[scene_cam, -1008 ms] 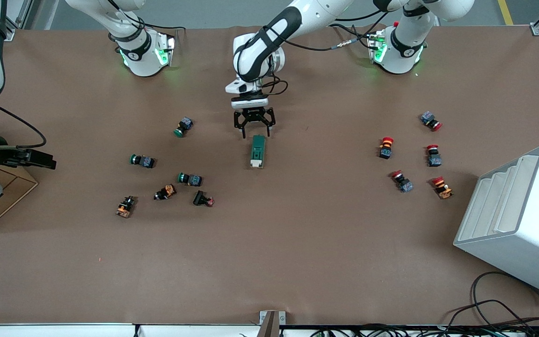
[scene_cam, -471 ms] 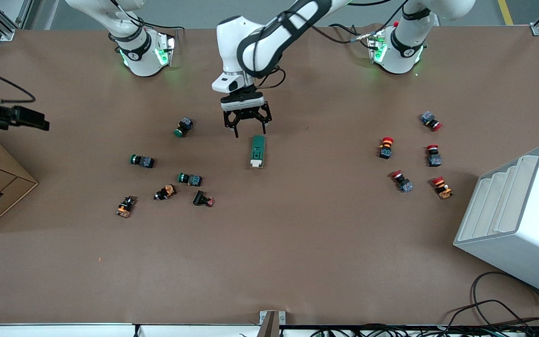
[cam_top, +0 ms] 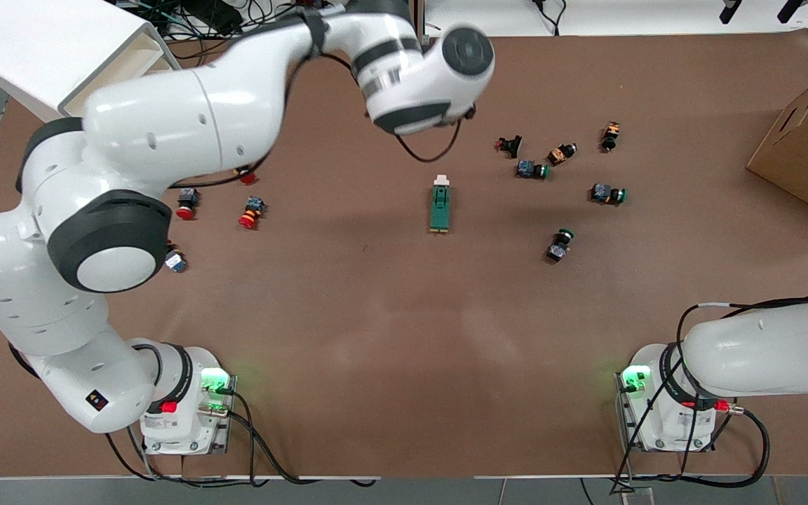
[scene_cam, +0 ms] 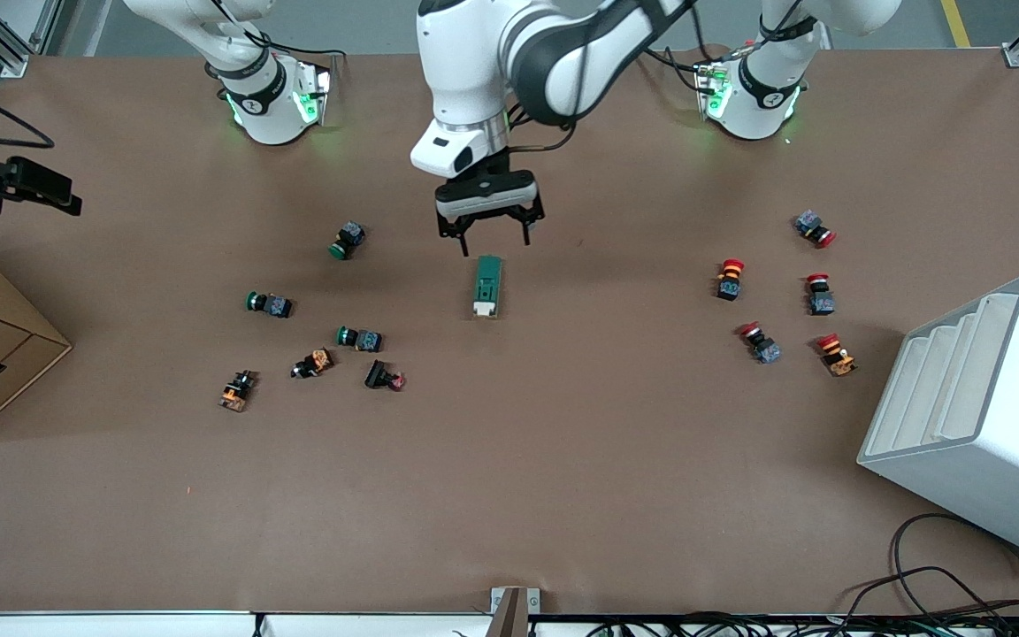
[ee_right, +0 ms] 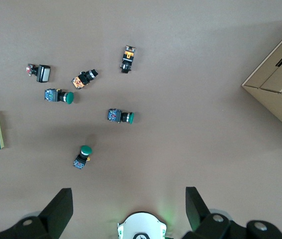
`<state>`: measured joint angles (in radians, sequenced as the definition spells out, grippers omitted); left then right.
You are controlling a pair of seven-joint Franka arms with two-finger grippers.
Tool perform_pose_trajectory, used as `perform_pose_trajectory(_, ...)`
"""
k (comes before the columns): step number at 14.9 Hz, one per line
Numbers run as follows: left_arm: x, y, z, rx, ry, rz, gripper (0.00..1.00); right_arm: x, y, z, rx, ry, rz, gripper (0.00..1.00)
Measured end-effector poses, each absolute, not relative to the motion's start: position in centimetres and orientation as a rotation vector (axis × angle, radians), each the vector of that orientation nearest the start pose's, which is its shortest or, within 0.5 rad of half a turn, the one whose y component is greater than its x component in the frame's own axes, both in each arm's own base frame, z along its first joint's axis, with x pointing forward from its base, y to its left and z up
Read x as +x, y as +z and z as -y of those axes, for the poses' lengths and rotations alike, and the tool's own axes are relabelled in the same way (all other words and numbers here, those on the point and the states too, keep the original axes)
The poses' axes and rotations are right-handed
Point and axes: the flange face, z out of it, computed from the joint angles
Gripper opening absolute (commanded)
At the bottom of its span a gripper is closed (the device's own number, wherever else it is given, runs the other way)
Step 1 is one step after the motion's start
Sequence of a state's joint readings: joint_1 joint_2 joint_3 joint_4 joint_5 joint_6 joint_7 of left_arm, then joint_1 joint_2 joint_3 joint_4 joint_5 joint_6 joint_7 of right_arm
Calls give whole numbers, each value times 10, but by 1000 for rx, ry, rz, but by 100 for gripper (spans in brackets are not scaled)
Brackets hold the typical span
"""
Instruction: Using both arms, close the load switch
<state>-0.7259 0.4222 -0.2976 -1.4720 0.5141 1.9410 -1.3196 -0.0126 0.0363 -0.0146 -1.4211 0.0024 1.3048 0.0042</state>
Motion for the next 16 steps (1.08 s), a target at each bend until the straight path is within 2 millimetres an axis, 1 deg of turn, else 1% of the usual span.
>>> perform_pose_trajectory(2, 439, 489, 528, -3005, -470, 186, 100, 530, 661, 15, -3139, 208, -51, 100)
perform_pose_trajectory(4, 462, 511, 499, -3017, -395, 120, 100, 526, 667, 16, -3147, 191, -53, 100)
perform_pose_trajectory(5, 474, 521, 482, -3025, -362, 97, 100, 523, 668, 17, -3150, 185, -55, 100)
perform_pose_trajectory(7, 499, 543, 439, -3030, -303, 63, 100, 518, 670, 17, -3152, 149, -57, 100)
perform_pose_trajectory(10, 532, 579, 362, -3046, -229, 10, 100, 506, 670, 18, -3153, 110, -59, 100)
perform_pose_trajectory(11, 544, 591, 334, -3063, -198, 2, 100, 503, 670, 18, -3153, 103, -60, 100)
perform_pose_trajectory(14, 573, 614, 238, -3090, -86, 20, 100, 500, 670, 18, -3151, 95, -58, 100)
perform_pose_trajectory(16, 582, 630, 178, -3094, -66, 79, 100, 500, 670, 16, -3140, 95, -57, 100)
